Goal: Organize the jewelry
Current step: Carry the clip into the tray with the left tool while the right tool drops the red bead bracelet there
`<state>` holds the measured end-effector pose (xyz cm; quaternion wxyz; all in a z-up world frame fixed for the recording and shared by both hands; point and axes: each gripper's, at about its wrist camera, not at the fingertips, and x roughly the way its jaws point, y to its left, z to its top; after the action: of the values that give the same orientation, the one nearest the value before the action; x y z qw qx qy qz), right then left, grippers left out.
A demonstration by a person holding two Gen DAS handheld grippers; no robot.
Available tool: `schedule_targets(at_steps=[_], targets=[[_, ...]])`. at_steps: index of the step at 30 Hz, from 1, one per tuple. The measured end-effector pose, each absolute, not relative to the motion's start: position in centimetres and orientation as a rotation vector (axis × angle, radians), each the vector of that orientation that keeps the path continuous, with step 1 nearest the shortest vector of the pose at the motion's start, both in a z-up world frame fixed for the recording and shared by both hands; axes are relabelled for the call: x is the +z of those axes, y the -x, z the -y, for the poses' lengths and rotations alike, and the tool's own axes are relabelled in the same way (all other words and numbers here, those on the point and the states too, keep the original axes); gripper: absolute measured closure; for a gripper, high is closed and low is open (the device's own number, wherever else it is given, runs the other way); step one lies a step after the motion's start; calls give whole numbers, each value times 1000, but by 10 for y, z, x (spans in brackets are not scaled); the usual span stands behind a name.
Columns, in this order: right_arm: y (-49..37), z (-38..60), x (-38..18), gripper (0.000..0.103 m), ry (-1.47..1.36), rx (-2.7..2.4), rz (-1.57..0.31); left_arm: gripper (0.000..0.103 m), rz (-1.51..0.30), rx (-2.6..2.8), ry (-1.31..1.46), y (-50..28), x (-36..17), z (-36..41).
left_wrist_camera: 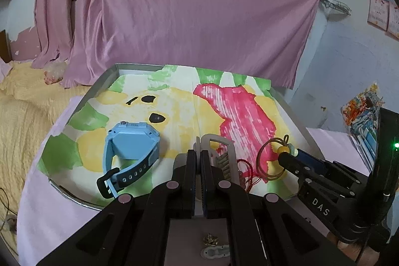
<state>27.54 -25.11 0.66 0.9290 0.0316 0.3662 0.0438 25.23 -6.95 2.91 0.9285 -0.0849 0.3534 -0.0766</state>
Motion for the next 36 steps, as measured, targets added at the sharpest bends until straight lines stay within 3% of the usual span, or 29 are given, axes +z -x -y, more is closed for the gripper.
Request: schedule_targets(at_steps=[5, 10, 22, 24, 29, 33, 35, 36], targets=[[-280, 250, 2, 79, -60, 87, -784, 99, -738, -163, 164, -255, 28, 71], [-278, 252, 2, 63, -69, 80, -788, 99, -745, -154, 149, -254, 29, 71], [-240, 269, 24, 43, -123, 49, -640, 97, -682, -166, 176, -234, 37, 62], [-232, 272, 29, 30, -132, 47, -605, 92, -665, -169, 176, -228, 39, 61], [-210, 280, 38, 27, -167, 56, -522, 44, -577, -174, 219, -204, 44, 52], [-192, 287, 41, 12, -190, 53, -471, 39, -524, -167, 225, -185, 49, 46], [-183, 290, 44, 10, -196, 56, -446, 25, -505, -157, 219, -177, 51, 45], [-179, 290, 45, 9, -195, 57, -436, 22, -496, -155, 222, -173, 52, 44]])
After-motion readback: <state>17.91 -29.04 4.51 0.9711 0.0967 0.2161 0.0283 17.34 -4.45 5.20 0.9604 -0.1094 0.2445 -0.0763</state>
